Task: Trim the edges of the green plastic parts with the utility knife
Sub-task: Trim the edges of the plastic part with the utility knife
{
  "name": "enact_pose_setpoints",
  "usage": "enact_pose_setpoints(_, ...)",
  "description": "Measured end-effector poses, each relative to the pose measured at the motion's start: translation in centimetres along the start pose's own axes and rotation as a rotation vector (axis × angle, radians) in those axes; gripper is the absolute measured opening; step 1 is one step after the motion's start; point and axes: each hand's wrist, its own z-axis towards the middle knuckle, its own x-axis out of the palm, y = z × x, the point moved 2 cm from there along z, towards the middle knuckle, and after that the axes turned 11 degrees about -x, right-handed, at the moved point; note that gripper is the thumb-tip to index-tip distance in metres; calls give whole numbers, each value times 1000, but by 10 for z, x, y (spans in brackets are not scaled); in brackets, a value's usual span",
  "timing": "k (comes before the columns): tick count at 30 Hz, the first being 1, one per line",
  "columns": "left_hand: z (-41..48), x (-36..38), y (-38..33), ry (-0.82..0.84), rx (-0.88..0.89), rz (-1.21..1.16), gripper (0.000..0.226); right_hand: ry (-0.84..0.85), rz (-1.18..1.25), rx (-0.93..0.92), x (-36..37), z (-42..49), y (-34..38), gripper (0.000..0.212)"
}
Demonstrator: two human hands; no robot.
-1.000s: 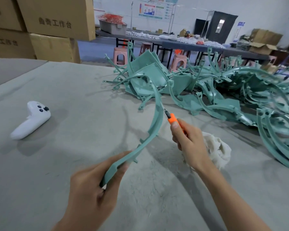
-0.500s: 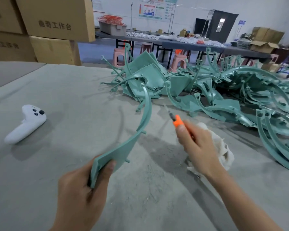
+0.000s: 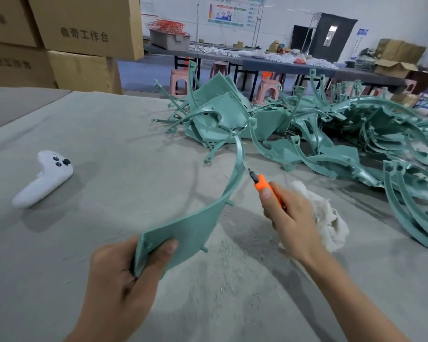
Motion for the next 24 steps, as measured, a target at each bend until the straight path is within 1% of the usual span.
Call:
enact_pose_setpoints(2, -1, 0, -2, 17, 24, 0, 17, -2, 12, 47, -5, 1, -6, 54)
enact_pose_setpoints(5, 0, -1, -5, 61, 50, -26, 12, 10, 61, 69, -13, 3, -16, 57)
enact_pose_setpoints(8, 4, -4, -9, 122, 112, -31, 23, 28, 111, 83, -20, 7, -24, 64)
enact_pose_setpoints(11, 6, -8, -9, 161, 128, -42, 36, 4, 127, 174, -30, 17, -36, 69)
enact_pose_setpoints(12, 5, -8, -8, 169, 106, -61, 34, -21, 122, 217, -35, 22, -41, 69)
enact_pose_setpoints(14, 4, -7, -3, 170, 13, -144, 18, -100, 101, 303, -46, 31, -50, 60)
enact_pose_setpoints(15, 3, -7, -1, 165, -34, -176, 9, -147, 86, 337, -51, 35, -53, 58)
enact_pose_setpoints(16, 3, -5, 1, 146, -55, -178, 7, -189, 71, 362, -55, 38, -54, 56)
enact_pose_setpoints(19, 4, -2, 6, 46, -92, -162, 10, -254, 72, 379, -58, 38, -43, 57)
enact_pose_setpoints(20, 5, -1, 8, 21, -104, -154, 12, -245, 65, 366, -55, 36, -36, 57)
enact_pose_setpoints(23, 5, 2, 10, -73, -63, -17, 37, -121, 62, 278, -36, 24, -1, 59)
enact_pose_setpoints(24, 6, 1, 8, -103, -41, 34, 35, -52, 70, 240, -26, 18, 12, 60)
